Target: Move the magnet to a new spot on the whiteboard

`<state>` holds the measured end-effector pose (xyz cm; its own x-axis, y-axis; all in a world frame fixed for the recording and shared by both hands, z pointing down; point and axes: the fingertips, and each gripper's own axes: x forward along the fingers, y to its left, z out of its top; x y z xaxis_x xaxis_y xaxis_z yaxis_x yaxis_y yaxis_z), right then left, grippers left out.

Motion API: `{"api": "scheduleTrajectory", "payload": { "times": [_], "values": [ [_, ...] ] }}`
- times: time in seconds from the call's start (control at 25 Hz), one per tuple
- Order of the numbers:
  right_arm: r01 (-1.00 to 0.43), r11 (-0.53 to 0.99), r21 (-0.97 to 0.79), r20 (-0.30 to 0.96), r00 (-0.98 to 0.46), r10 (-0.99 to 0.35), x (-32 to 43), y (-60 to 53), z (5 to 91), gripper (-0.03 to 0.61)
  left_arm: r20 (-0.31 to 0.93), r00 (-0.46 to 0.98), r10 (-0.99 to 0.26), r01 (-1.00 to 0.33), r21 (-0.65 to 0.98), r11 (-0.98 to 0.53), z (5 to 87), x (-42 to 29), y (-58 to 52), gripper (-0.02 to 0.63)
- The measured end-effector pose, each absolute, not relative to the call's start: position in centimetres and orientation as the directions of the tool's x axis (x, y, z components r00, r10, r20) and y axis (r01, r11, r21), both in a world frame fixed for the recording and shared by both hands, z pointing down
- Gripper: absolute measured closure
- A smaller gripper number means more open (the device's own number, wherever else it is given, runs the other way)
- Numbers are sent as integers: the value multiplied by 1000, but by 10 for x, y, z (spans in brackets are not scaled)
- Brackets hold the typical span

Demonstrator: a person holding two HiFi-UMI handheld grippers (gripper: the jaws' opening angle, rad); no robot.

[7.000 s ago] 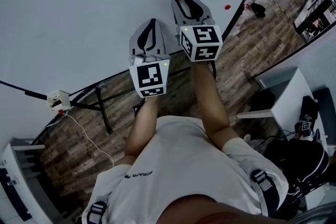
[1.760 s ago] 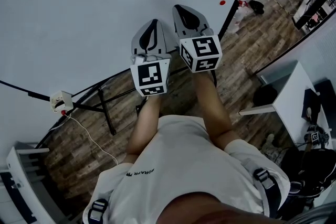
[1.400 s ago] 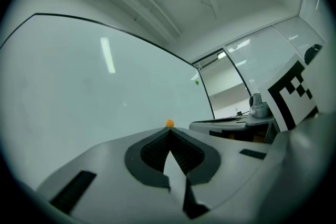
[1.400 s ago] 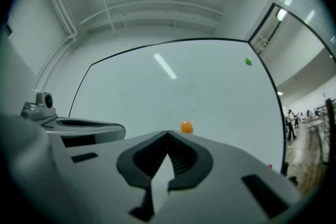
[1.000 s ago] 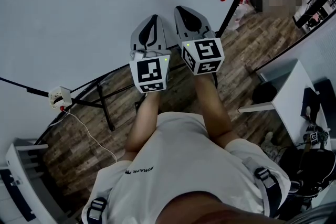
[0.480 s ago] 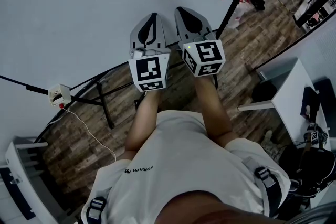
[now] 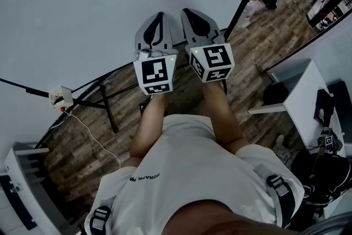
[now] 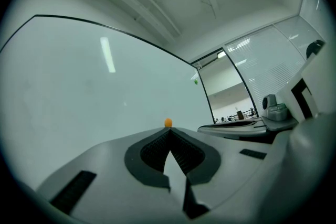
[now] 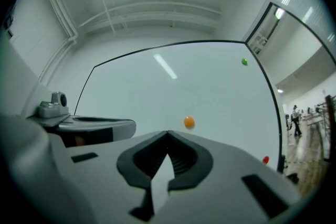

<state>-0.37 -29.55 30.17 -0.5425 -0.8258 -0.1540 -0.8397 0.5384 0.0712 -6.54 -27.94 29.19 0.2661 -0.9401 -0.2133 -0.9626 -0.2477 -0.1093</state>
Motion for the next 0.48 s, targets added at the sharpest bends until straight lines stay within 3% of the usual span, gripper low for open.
{"api": "scheduleTrajectory", "payload": {
  "times": [0.48],
  "values": [
    [-844, 532, 70, -144, -536, -832, 1, -290, 305, 565, -202, 261, -944, -964, -105, -244, 294, -64, -276, 611]
  ]
}}
